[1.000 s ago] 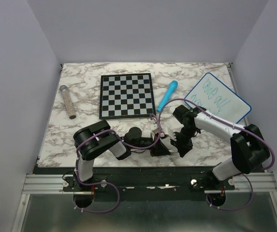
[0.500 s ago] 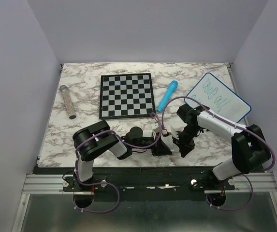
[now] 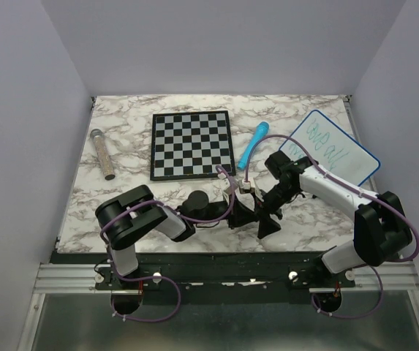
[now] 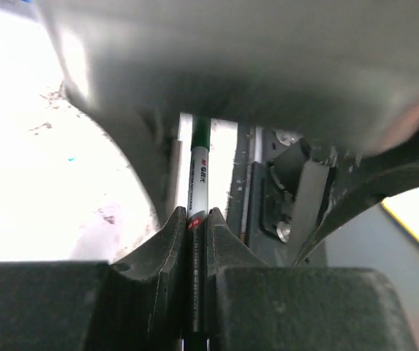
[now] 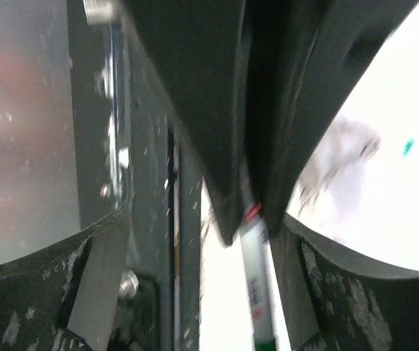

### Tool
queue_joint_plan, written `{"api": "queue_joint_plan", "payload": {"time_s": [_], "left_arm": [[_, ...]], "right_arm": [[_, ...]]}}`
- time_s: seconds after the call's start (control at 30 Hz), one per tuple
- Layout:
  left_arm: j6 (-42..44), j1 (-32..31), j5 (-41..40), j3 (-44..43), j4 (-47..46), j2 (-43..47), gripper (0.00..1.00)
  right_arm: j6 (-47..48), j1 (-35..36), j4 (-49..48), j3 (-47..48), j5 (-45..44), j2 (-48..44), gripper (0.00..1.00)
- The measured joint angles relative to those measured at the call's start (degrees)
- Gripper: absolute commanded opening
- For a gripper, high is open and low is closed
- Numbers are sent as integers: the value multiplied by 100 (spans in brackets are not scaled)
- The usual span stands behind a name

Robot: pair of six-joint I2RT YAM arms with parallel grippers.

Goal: Write a sentence on the whiteboard
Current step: Insert the whiteboard marker without the cap into the pen cap, then put down the whiteboard marker at the center of the board.

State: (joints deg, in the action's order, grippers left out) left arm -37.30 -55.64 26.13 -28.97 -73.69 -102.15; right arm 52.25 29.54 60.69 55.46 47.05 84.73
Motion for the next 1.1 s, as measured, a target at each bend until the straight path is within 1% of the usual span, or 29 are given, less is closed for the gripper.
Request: {"api": "queue_joint_plan", "payload": {"time_s": [0.07, 0.1, 0.13, 0.27, 0.47, 0.7, 0.8, 0.97, 1.1], "left_arm": [[17, 11, -17, 39, 4, 48, 0], [13, -2, -39, 42, -31, 70, 0], [31, 4, -33, 46, -83, 125, 0], [92, 20, 31, 98, -111, 299, 0], [214, 105, 153, 442, -111, 577, 0], [278, 352, 168, 1021, -109, 802, 0], [321, 573, 129, 1156, -114, 820, 0], [321, 876, -33, 1196, -70, 785, 0], [293, 1172, -181, 1108, 72, 483, 0]], "right_arm": [[-35, -11, -234, 24, 273, 0, 88], [-35, -11, -378, 76, 374, -2, 90], [-42, -13, -474, 96, 463, -20, 91], [-107, -90, -848, 221, 601, -133, 95], [-168, -651, -1128, 245, 597, -385, 100], [-72, -988, -1132, 247, 621, -782, 100], [-94, -1095, -1154, 247, 636, -927, 100], [-295, -1311, -1384, 245, 627, -1051, 100], [-490, -1427, -1604, 199, 619, -1054, 100]]}}
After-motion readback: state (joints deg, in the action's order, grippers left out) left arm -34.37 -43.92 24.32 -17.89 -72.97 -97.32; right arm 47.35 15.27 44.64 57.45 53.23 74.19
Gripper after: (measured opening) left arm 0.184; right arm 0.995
